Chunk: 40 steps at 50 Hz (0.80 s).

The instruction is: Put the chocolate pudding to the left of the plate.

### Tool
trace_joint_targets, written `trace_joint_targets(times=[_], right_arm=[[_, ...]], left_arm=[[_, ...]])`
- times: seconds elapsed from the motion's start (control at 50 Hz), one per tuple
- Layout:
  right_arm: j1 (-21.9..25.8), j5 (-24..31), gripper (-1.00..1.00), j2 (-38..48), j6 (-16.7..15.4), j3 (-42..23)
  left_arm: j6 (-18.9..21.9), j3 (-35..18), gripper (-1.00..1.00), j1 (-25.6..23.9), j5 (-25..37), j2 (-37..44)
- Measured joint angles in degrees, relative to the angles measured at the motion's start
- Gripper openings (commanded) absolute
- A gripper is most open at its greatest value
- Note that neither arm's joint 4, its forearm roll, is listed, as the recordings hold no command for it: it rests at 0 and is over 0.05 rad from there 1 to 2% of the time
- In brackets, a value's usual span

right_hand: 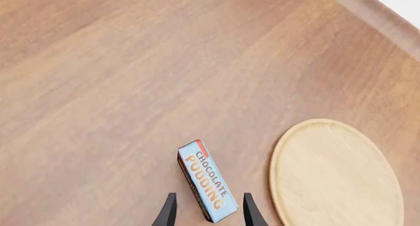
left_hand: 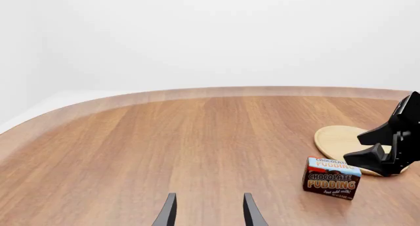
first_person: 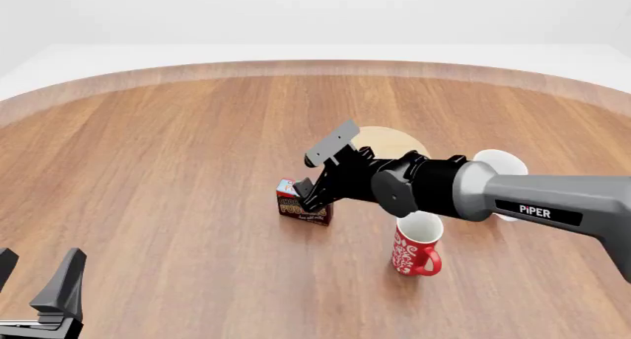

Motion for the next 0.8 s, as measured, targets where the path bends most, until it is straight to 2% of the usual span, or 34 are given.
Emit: trace_joint_targets(times=[0.8], right_arm=[[-1.91,-2.54,1.0,3.77,0.95,0.39]], left_arm=[[0.0,0.0,1.0,0.0,0.0,0.0]])
